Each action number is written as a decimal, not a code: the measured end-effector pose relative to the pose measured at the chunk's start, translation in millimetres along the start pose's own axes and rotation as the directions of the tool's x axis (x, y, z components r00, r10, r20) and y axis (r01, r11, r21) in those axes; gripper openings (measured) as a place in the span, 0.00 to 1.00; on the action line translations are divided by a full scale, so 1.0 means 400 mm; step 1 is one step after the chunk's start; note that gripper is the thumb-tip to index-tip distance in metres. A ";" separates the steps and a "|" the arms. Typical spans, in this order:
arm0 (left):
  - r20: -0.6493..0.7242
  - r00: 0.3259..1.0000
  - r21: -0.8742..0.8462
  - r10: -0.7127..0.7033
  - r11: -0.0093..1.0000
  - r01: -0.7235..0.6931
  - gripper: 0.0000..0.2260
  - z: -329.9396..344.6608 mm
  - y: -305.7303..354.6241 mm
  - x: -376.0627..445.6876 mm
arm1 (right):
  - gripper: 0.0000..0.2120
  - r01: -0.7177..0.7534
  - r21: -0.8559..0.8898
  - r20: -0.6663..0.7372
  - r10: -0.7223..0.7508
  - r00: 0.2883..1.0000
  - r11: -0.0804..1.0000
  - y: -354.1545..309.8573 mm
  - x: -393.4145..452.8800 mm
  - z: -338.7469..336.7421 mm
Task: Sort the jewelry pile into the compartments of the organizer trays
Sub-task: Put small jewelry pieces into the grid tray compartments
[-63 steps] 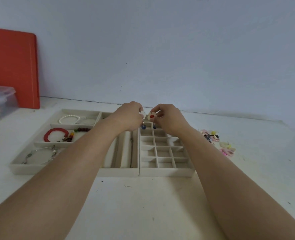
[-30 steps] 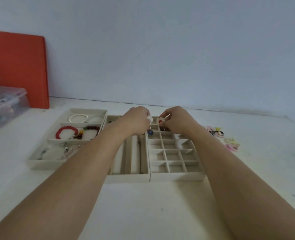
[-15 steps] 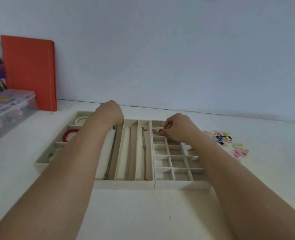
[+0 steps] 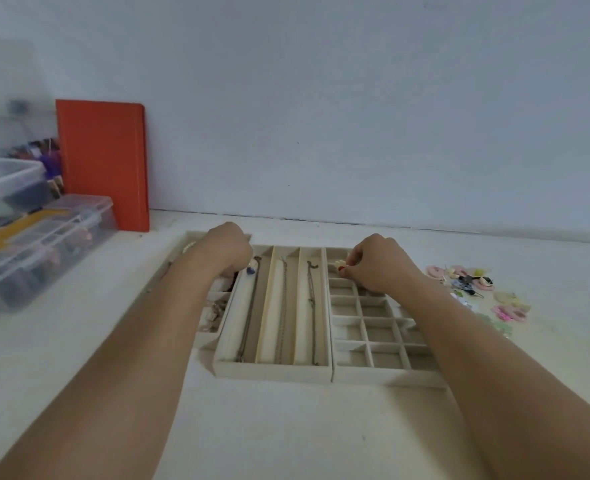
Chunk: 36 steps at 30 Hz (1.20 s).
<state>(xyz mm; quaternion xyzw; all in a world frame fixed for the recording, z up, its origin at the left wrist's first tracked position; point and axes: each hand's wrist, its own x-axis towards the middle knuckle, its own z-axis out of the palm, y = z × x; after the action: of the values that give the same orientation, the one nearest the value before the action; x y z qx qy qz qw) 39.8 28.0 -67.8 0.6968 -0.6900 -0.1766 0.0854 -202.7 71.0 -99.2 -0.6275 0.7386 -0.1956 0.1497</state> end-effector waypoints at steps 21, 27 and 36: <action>-0.021 0.995 -0.330 0.093 0.939 -0.095 0.06 -0.020 -0.117 -0.098 | 0.08 0.006 -0.015 -0.037 -0.006 0.999 1.000 -0.002 -0.005 0.007; -0.252 0.961 -0.449 0.114 0.866 -0.220 0.05 -0.100 -0.143 -0.130 | 0.08 0.040 0.045 -0.058 -0.037 0.998 0.998 -0.016 -0.023 -0.030; -0.214 0.941 -0.580 0.263 0.740 -0.339 0.03 -0.085 -0.105 -0.188 | 0.05 -0.204 0.967 0.227 -0.152 0.962 0.154 -0.168 -0.110 -0.047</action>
<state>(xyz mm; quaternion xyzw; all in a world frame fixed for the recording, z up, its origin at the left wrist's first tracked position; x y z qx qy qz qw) 92.3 99.7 -42.1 0.5200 -0.6931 -0.3315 0.3733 -145.7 107.2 -51.9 -0.3856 0.4150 -0.5377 0.6244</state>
